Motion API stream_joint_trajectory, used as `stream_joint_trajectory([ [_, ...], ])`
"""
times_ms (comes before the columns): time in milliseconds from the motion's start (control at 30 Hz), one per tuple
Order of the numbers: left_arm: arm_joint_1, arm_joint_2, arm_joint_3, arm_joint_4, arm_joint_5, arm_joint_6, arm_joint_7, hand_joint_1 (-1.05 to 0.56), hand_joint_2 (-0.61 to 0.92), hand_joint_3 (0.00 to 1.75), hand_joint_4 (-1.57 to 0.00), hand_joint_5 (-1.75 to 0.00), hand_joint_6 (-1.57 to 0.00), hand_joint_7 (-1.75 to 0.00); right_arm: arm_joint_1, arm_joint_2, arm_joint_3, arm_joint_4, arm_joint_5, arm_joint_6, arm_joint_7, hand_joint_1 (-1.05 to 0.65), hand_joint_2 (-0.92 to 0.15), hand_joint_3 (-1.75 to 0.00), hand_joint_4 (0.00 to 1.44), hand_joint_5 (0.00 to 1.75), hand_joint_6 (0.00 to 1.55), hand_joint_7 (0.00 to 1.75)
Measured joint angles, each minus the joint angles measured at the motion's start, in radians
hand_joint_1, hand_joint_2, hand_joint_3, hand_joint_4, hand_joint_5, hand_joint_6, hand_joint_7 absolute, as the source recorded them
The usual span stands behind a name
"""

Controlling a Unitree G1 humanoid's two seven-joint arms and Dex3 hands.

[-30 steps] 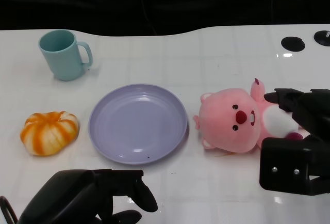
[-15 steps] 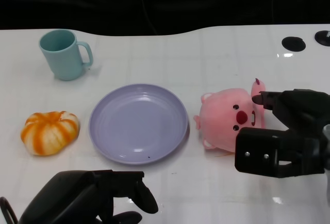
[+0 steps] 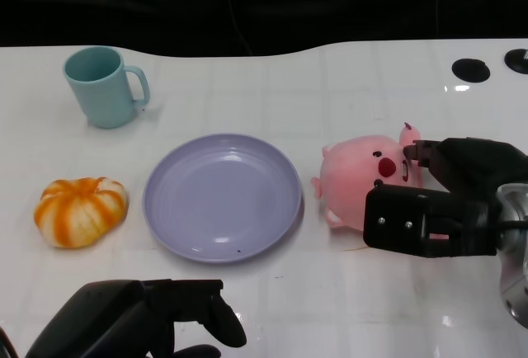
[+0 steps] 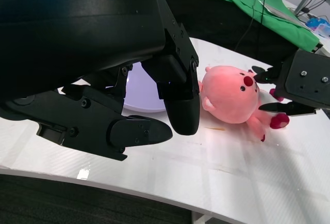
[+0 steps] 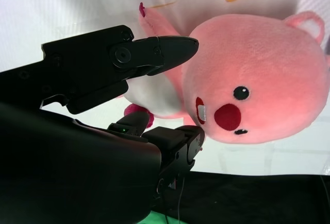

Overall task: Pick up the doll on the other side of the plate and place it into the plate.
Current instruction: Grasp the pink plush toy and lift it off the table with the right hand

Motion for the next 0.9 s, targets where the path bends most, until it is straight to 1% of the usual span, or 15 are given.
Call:
stream_joint_trajectory([
  [167,-0.001,0.003,0.003,-0.001,-0.006,-0.001,0.0,-0.24,0.92,0.37,-0.63,-1.66,-0.71,-0.88,-0.001,-0.003,-0.003,0.0,-0.008,0.022,0.009,-0.81,-0.92,-0.26,0.13,0.6,0.37,0.05],
  [300,0.002,0.008,0.009,-0.005,-0.022,0.0,-0.011,-0.24,0.92,0.37,-0.63,-1.66,-0.71,-0.88,-0.026,-0.004,0.017,0.024,-0.018,0.02,0.026,-0.82,-0.92,-0.24,0.14,0.61,0.38,0.05],
  [467,0.009,0.011,0.024,-0.015,-0.027,0.0,-0.016,-0.24,0.92,0.37,-0.62,-1.65,-0.71,-0.87,-0.085,0.001,0.056,0.117,-0.023,-0.006,0.033,-0.84,-0.92,-0.19,0.16,0.57,0.42,0.04],
  [667,0.026,0.012,0.033,-0.029,-0.027,0.013,-0.016,-0.24,0.92,0.37,-0.63,-1.58,-0.72,-0.85,-0.159,0.034,0.091,0.246,-0.021,-0.035,0.009,-0.85,-0.92,-0.21,0.16,0.52,0.45,0.04],
  [767,0.032,0.012,0.041,-0.036,-0.027,0.016,-0.016,-0.24,0.92,0.37,-0.63,-1.58,-0.72,-0.85,-0.19,0.042,0.112,0.292,-0.022,-0.046,0.006,-0.84,-0.92,-0.21,0.17,0.52,0.47,0.04],
  [900,0.05,0.012,0.048,-0.049,-0.033,0.028,-0.018,-0.24,0.92,0.38,-0.64,-1.6,-0.72,-0.85,-0.231,0.054,0.133,0.375,-0.02,-0.086,-0.013,-0.85,-0.92,-0.2,0.16,0.49,0.49,0.04],
])
